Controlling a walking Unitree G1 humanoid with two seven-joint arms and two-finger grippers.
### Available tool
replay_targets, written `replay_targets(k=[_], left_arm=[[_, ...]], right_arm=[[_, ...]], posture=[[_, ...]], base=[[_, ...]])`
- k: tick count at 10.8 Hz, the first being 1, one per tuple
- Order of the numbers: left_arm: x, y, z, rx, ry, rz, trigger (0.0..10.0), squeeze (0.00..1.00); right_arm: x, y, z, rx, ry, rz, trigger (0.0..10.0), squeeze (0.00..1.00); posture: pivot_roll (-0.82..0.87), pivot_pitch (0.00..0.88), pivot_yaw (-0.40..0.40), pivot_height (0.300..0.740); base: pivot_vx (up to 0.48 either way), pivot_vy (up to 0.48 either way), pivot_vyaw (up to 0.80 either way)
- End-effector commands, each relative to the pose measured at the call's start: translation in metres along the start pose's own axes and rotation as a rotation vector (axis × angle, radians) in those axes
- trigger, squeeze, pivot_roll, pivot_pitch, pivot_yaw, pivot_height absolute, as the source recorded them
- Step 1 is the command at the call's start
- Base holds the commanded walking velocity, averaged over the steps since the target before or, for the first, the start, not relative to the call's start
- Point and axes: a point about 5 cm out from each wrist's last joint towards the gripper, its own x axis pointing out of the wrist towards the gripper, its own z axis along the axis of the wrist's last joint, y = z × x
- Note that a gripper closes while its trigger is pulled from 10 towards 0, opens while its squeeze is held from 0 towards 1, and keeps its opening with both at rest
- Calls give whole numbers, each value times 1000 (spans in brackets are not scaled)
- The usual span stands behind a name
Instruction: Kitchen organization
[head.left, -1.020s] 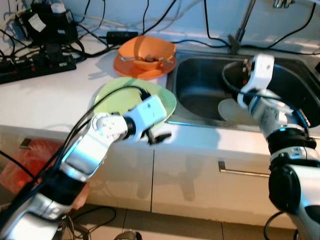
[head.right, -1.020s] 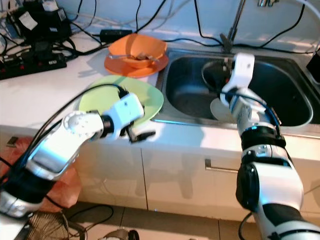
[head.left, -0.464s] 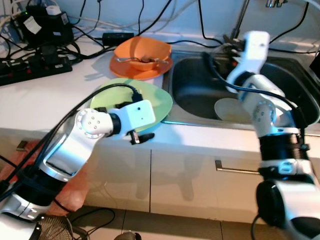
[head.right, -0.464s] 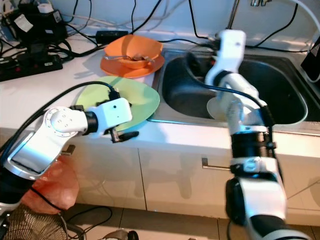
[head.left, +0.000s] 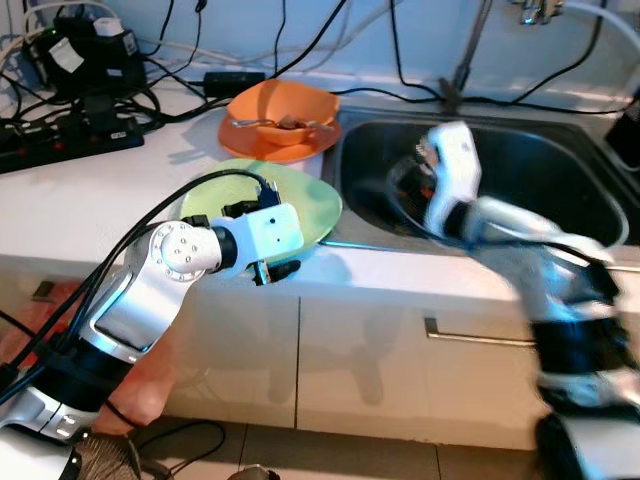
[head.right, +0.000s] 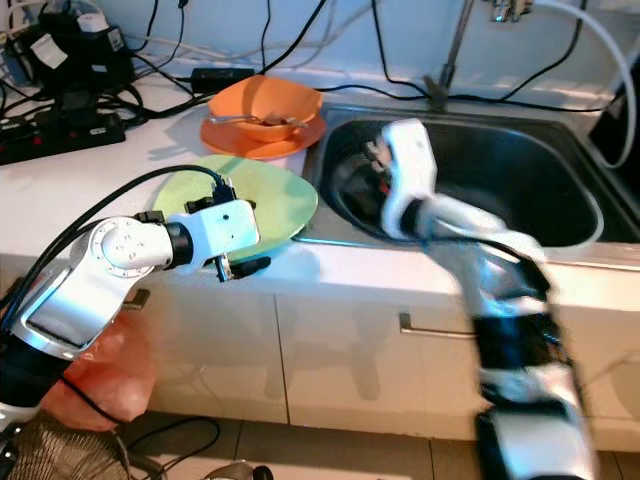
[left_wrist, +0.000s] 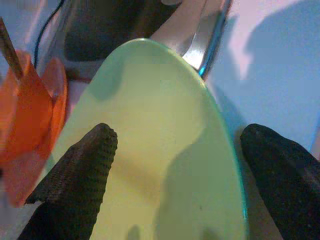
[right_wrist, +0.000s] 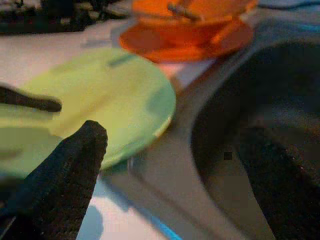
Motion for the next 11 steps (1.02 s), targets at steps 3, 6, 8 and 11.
replay_targets(k=[3, 6, 8, 11], left_arm=[[8, -18, -26, 59, 102, -42, 10000, 0], [15, -17, -43, 74, 170, 43, 10000, 0], [25, -8, -5, -89, -61, 203, 10000, 0], [32, -14, -3, -99, -70, 232, 10000, 0]], right_arm=[[-16, -5, 9, -17, 33, 26, 10000, 0], [-16, 4, 10, -29, 40, 74, 10000, 0], [-13, -1, 2, -27, 42, 38, 10000, 0], [-12, -3, 2, -29, 37, 27, 10000, 0]], posture=[[11, 35, -36, 740], [19, 35, -34, 740], [18, 35, -36, 740], [12, 35, -37, 740]], base=[[0, 0, 0], [0, 0, 0], [0, 0, 0], [95, 0, 0]])
